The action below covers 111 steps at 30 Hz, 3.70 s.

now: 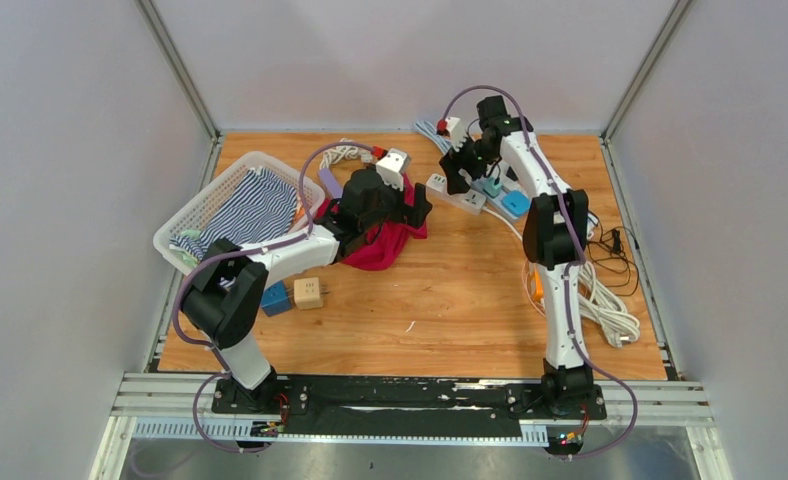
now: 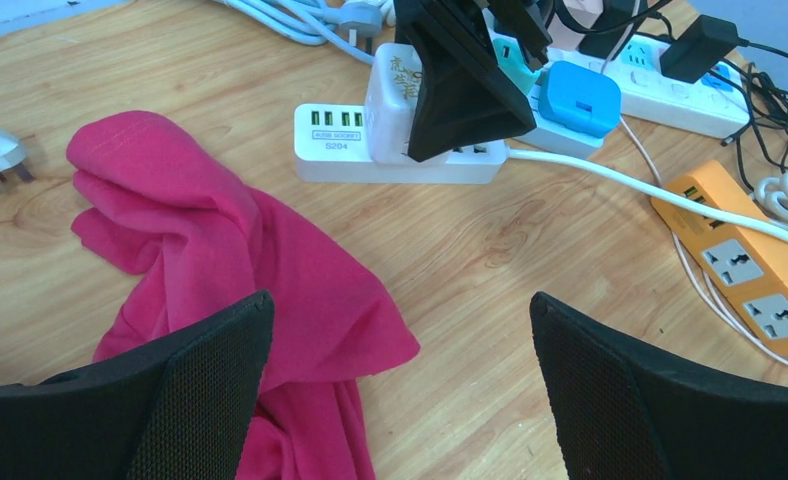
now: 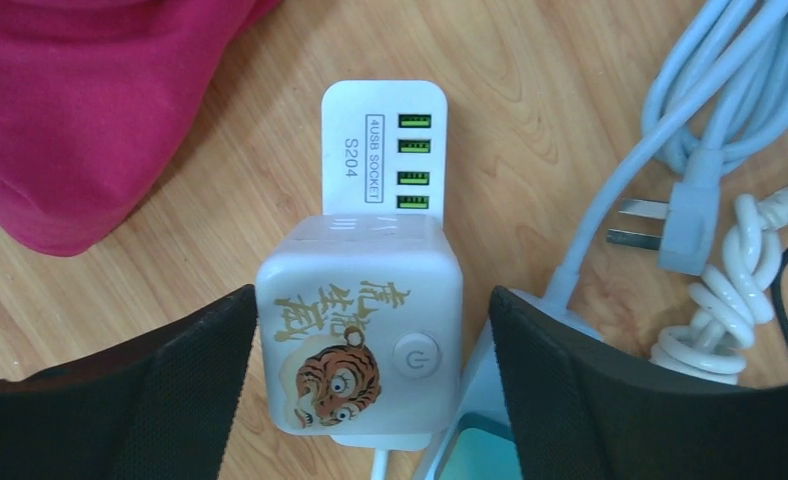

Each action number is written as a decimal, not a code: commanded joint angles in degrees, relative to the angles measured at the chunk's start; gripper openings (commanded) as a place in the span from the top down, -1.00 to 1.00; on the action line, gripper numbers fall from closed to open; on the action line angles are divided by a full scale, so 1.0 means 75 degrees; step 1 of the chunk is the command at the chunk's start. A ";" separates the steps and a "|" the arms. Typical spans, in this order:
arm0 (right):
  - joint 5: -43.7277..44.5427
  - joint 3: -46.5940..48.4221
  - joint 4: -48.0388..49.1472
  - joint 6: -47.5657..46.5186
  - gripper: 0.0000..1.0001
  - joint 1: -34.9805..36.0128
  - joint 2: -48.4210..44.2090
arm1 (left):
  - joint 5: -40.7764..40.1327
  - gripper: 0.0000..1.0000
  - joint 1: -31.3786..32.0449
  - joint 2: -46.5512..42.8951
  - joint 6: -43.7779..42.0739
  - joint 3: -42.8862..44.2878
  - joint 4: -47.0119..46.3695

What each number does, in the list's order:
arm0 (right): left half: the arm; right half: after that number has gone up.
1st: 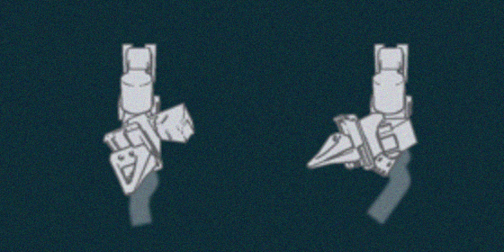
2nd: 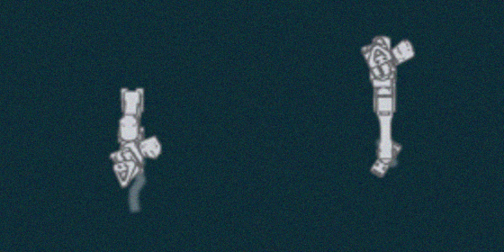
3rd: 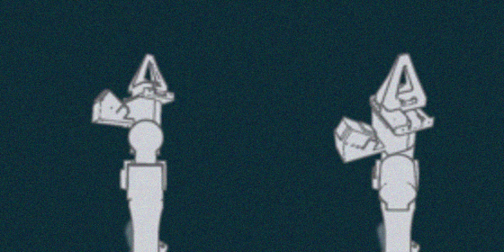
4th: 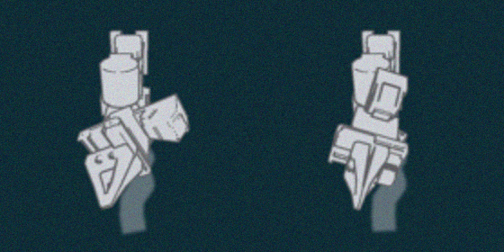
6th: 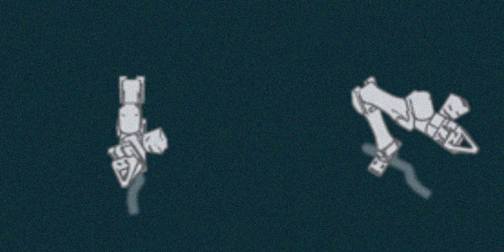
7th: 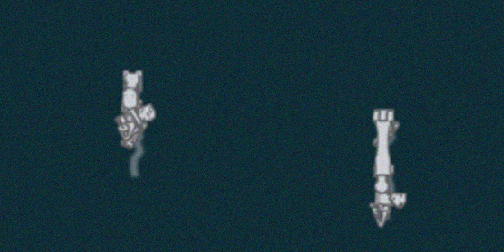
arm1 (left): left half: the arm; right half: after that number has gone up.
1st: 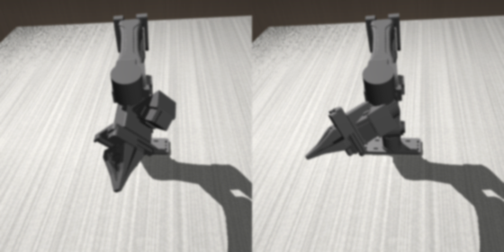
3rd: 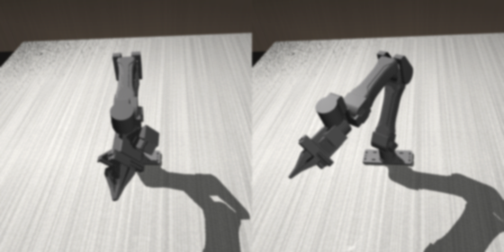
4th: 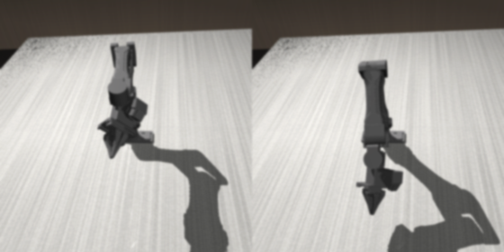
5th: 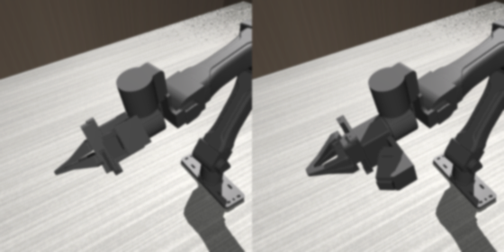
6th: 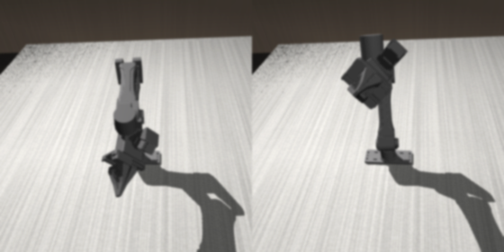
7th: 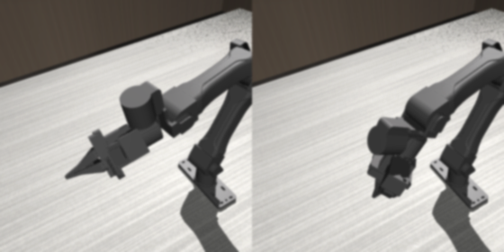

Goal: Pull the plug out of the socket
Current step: Remove the plug from the socket, then place the plug at the center of the board.

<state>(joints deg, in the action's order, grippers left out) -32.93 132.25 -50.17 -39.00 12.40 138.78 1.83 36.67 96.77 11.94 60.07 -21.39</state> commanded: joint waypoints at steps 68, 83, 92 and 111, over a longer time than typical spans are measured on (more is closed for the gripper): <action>-0.5053 -0.8913 0.0628 -0.1165 1.00 -0.0201 -0.6398 | -0.1021 -1.00 0.3433 -0.1395 -0.5232 -0.5778 -0.7618; -0.4928 -0.9548 0.2440 0.0956 1.00 0.0245 -0.6811 | -0.3122 -1.00 0.4691 0.0028 -0.5320 -0.4884 -0.8131; -0.4680 -0.9499 0.2448 0.1023 1.00 0.0530 -0.6718 | -0.3877 -1.00 0.4803 0.0635 -0.5183 -0.4348 -0.8116; -0.4437 -0.9477 0.2436 0.1038 1.00 0.0766 -0.6562 | -0.4267 -0.91 0.4826 0.0904 -0.4785 -0.3735 -0.7583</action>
<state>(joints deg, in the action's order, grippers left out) -65.98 61.14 -32.14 -31.90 16.88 89.23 -28.60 72.20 102.45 -24.84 30.76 -78.15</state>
